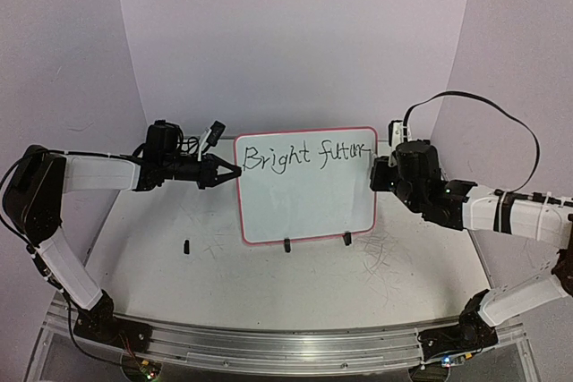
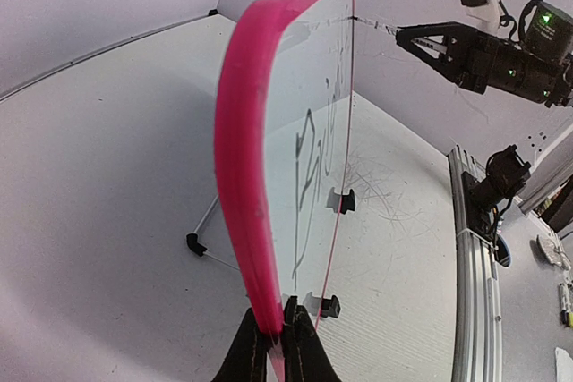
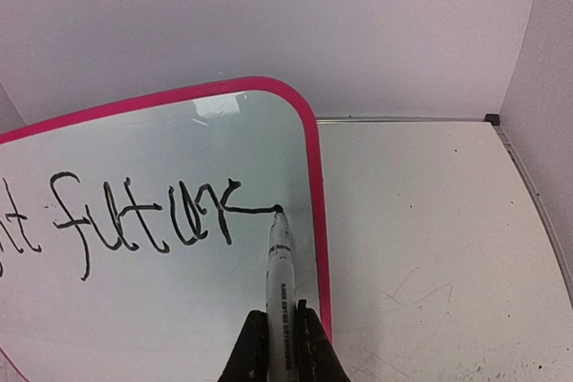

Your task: Write a sentence on the whiteboard

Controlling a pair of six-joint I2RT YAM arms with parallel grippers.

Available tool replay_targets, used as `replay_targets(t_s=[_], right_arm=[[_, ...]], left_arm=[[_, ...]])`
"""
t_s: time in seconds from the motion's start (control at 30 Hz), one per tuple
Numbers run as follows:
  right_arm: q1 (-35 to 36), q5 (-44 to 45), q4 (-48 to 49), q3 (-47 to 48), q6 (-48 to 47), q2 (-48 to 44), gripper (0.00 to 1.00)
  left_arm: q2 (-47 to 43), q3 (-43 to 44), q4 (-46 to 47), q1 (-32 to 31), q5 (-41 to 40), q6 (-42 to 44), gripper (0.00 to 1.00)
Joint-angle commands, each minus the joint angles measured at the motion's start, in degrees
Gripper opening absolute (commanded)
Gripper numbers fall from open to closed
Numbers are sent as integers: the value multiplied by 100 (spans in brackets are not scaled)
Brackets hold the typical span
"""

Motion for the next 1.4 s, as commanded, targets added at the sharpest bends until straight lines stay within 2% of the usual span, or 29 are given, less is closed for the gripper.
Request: replay_targets(t_s=[0.0,0.4,0.73,1.37], right_arm=[[-52,139,271,217,-57,-5,0],[-62,-134,464,338,-248,188,0],[-65,-448,270,137,-33,71,0],[-67,-147,-40,-190,328,-117,0]], left_arm=[[-333,103,318,28,-257,383,0],[-326,103,318,27,-254,392,0],[-312,111,318,28,-255,389,0],[-317,108,309,28,-255,383,0]])
